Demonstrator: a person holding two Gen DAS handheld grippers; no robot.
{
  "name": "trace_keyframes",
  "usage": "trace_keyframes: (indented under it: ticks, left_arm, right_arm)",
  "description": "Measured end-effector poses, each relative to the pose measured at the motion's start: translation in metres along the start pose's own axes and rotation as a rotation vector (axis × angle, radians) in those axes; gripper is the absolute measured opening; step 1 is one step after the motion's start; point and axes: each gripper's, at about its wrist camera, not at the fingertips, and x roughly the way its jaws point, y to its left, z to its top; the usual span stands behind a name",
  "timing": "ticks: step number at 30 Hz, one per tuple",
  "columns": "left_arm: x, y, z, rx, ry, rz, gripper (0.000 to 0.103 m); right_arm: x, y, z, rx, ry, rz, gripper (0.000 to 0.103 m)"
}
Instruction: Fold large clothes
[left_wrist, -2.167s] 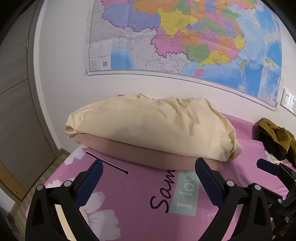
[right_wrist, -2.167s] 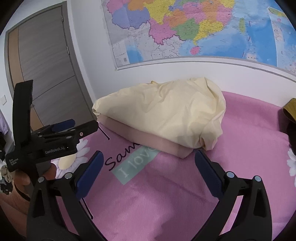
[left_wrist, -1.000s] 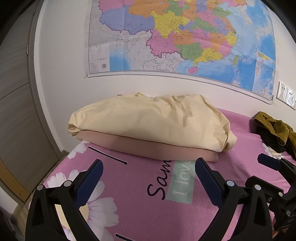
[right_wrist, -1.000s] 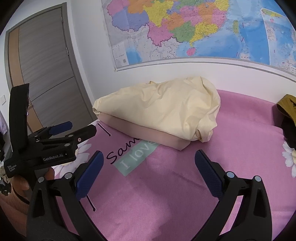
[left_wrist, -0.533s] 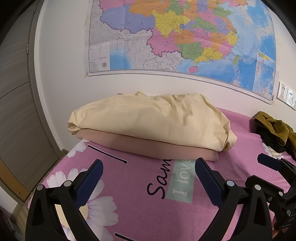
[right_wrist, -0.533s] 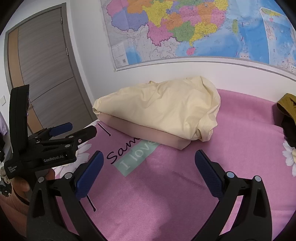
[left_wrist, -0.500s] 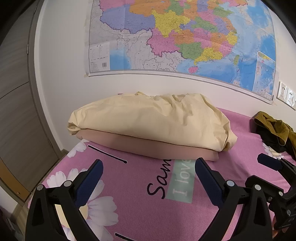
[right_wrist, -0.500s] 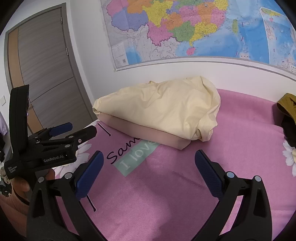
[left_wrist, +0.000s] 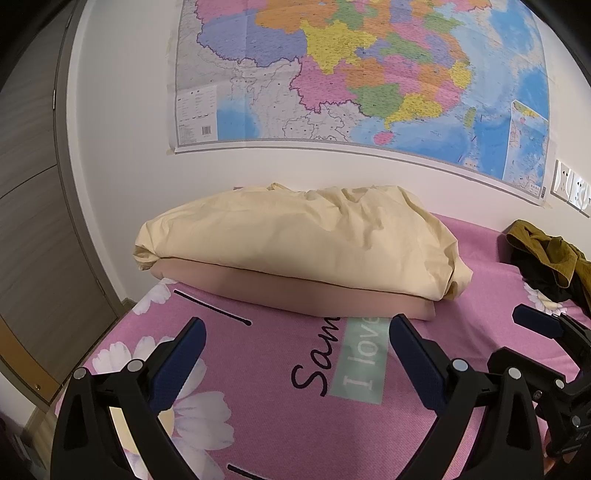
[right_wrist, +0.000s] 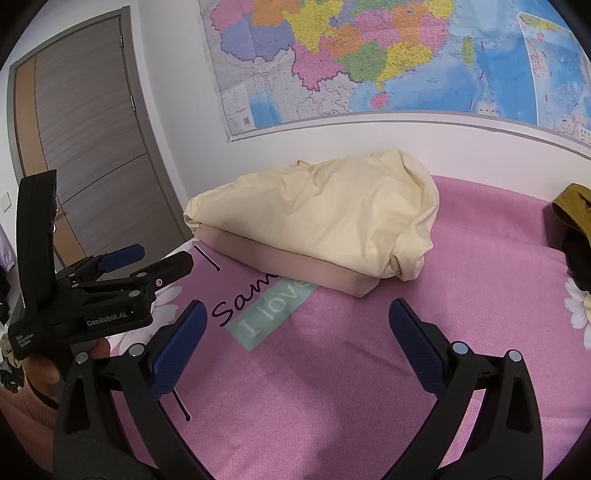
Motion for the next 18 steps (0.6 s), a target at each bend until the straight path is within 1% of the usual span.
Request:
trace_keyframes:
  ticks: [18]
  left_arm:
    - [0.0001, -0.0033, -0.0005, 0.002, -0.002, 0.001, 0.096]
  right_arm:
    - [0.0001, -0.0003, -0.0011, 0.007, 0.006, -0.004, 0.097]
